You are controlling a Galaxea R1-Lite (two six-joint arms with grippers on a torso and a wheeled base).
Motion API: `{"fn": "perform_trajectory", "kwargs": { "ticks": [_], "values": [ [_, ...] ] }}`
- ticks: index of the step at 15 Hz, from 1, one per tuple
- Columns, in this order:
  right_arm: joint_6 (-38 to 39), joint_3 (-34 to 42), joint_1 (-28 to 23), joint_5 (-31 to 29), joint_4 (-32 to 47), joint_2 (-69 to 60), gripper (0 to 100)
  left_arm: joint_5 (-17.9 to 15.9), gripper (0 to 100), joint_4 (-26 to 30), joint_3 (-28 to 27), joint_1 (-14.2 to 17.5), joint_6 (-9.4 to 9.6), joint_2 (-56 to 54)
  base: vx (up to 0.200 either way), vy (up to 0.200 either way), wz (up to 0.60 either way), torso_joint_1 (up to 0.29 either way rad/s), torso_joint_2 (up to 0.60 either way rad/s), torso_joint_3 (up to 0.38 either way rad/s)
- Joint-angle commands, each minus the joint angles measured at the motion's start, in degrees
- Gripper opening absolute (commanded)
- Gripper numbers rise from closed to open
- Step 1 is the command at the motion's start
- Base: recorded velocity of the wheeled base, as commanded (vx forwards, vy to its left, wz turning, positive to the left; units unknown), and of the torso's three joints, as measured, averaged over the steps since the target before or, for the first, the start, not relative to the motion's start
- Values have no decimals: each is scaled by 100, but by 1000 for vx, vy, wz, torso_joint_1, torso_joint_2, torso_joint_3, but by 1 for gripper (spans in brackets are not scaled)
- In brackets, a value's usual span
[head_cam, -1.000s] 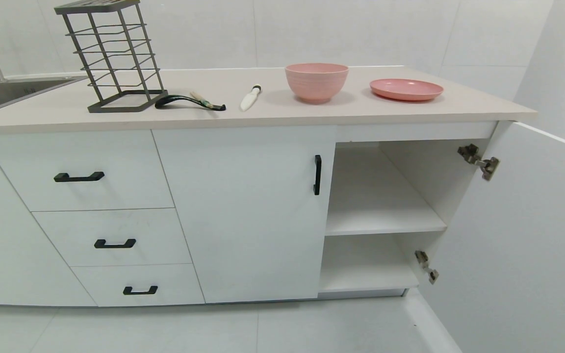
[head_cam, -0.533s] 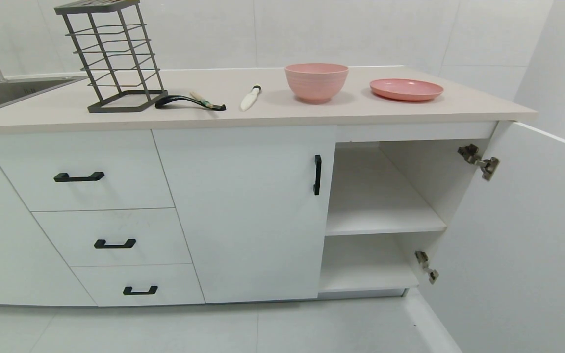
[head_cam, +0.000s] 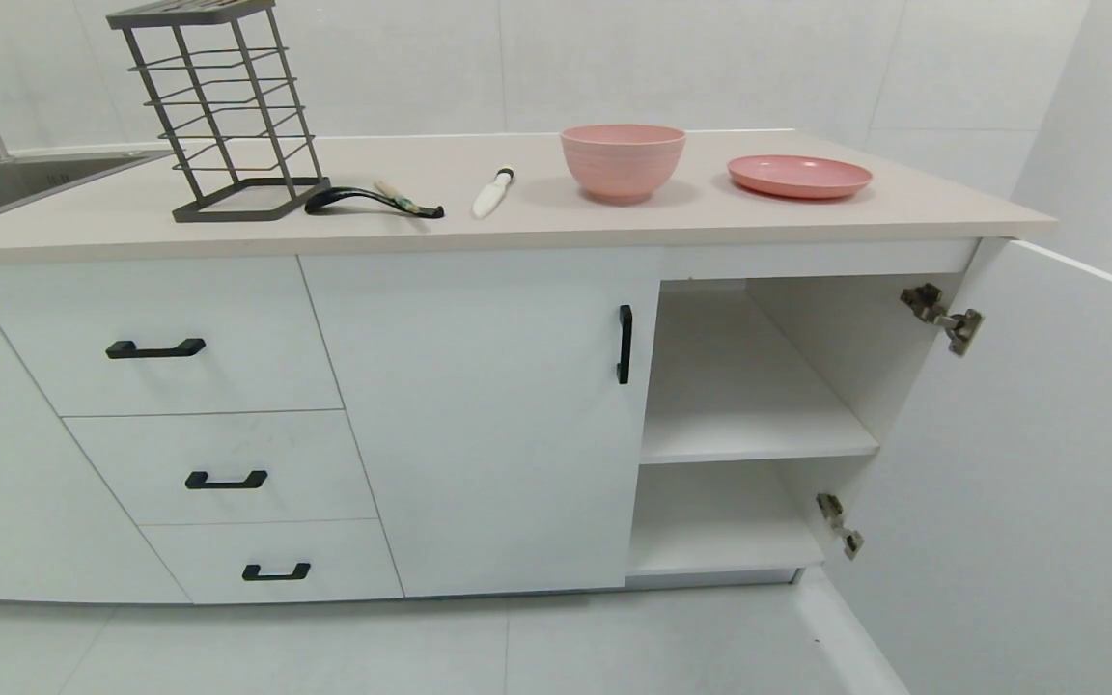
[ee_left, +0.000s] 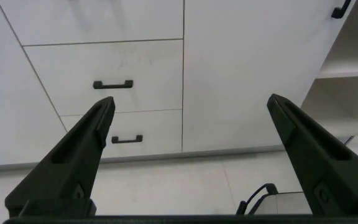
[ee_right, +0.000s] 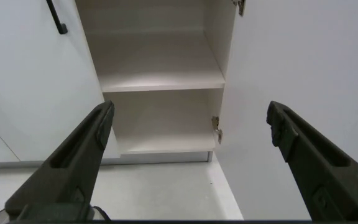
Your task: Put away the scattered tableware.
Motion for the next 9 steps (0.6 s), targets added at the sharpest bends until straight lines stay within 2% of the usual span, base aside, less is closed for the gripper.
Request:
{"fn": "perform_trajectory", "kwargs": {
  "ticks": [1,5,9],
  "values": [
    [-1,1,1,2,0,-1,100,12,100,-8,0,1,11,18,0,-200,0,7,2,-2],
    [-1,1,1,2,0,-1,100,-6,100,1,0,1,-7,18,0,-200,0,6,5,0],
    [8,1,1,2,0,-1,100,-6,100,-8,0,1,-7,18,0,0,0,0,0,0]
  ]
}}
